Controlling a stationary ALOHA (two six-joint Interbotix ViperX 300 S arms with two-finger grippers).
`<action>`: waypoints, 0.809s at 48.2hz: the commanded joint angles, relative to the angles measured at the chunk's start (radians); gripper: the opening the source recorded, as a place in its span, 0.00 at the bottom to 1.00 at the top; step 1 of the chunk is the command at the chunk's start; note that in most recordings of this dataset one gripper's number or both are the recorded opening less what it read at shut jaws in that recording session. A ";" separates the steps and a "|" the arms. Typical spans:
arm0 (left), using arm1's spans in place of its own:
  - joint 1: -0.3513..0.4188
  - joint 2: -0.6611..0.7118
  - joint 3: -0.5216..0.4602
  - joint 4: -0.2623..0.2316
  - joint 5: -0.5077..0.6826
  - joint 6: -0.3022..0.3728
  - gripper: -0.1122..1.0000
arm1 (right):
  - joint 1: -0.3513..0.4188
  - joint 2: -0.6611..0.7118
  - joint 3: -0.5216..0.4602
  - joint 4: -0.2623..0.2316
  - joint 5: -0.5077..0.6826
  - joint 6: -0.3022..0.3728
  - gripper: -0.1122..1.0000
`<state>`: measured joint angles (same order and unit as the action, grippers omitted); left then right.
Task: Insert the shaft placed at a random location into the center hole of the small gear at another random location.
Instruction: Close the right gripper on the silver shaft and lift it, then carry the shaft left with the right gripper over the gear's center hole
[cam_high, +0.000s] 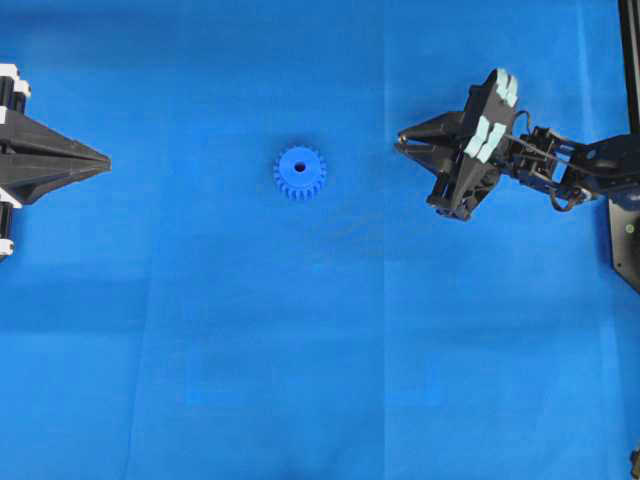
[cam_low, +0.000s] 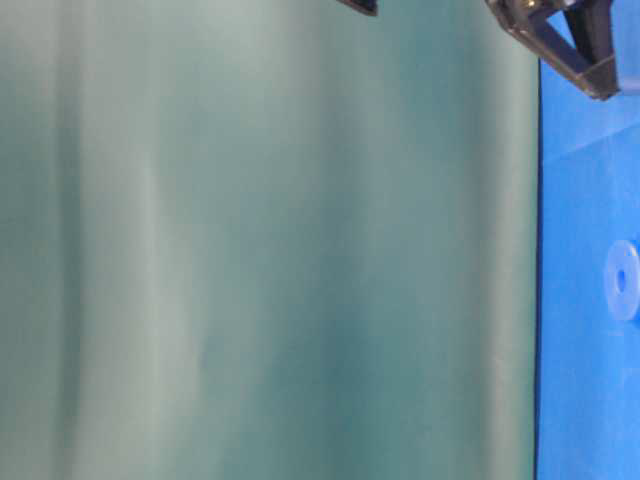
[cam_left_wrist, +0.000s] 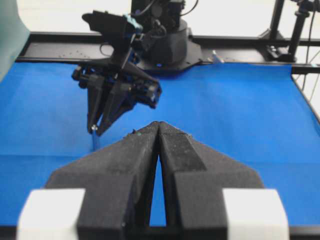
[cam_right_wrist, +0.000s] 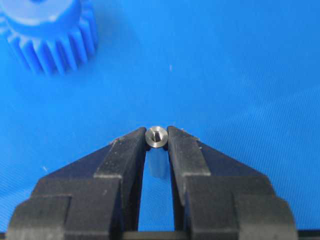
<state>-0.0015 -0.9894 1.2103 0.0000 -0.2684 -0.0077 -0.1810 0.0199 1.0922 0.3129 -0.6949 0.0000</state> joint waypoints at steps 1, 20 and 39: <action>0.003 0.003 -0.009 0.002 -0.006 -0.003 0.10 | -0.002 -0.077 -0.015 0.002 0.029 -0.006 0.13; 0.003 0.003 -0.011 0.002 -0.006 -0.003 0.10 | 0.000 -0.239 -0.067 0.003 0.222 -0.078 0.13; 0.003 0.003 -0.011 0.002 -0.006 -0.003 0.10 | 0.020 -0.172 -0.166 0.003 0.250 -0.077 0.13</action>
<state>0.0000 -0.9894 1.2103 0.0000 -0.2684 -0.0107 -0.1733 -0.1626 0.9771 0.3145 -0.4510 -0.0752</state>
